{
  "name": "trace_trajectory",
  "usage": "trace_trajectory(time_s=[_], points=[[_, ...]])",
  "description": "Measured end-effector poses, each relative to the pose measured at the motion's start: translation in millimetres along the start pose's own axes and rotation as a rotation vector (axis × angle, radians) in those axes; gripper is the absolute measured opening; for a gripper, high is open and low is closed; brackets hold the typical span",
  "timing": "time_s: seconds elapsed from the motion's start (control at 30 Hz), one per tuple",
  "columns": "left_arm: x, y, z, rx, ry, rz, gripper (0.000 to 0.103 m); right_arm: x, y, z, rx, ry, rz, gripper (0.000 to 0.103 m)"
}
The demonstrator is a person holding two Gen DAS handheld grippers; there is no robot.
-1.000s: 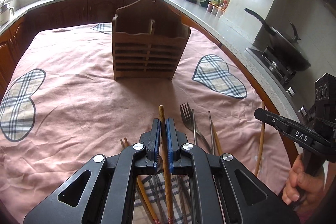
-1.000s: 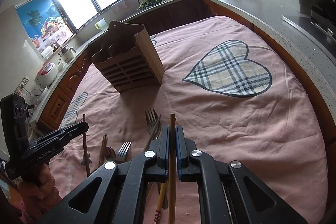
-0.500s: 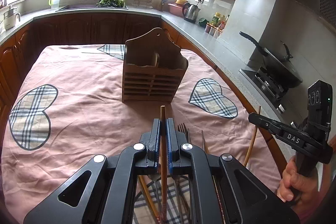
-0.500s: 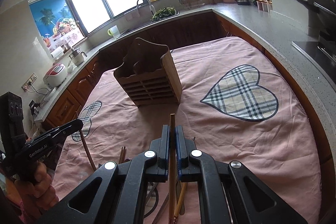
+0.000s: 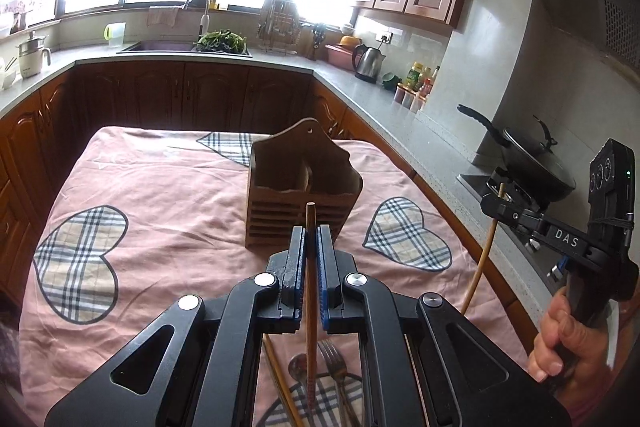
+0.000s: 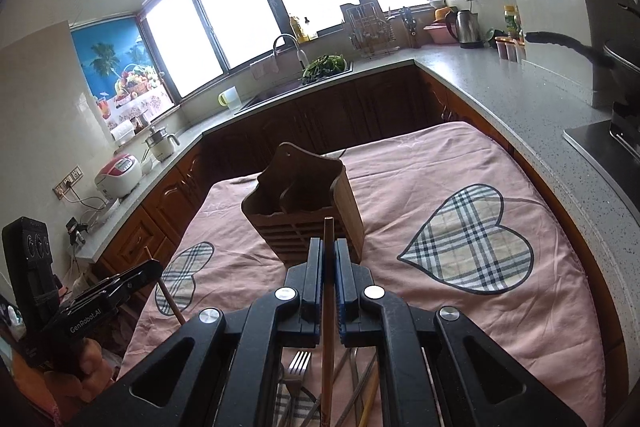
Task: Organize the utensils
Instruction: 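Lift both held chopsticks and carry them over the wooden utensil holder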
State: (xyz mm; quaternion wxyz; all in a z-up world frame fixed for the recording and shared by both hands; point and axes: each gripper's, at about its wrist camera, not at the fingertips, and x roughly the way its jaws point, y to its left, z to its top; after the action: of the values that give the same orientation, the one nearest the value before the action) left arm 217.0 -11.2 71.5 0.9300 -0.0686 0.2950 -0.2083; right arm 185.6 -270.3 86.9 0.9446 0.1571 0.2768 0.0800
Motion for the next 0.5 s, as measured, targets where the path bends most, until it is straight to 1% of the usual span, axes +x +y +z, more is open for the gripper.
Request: trace_trajectory(time_s=[0.1,0.27,0.5], points=[[0.4,6.7,19.7,-0.014,-0.038,0.008,0.005,7.2,8.0,19.1,0.000,-0.045,0.014,0.005],[2.5,15.6,58.9,-0.014,-0.127,0.039,0.005,24.3,21.6,55.9,-0.013,-0.122,0.020,0.005],[19.1,29.9,114.7,-0.043,-0.240,0.070,0.005,49.2,28.2,108.9,0.007,-0.235,0.018,0.005]])
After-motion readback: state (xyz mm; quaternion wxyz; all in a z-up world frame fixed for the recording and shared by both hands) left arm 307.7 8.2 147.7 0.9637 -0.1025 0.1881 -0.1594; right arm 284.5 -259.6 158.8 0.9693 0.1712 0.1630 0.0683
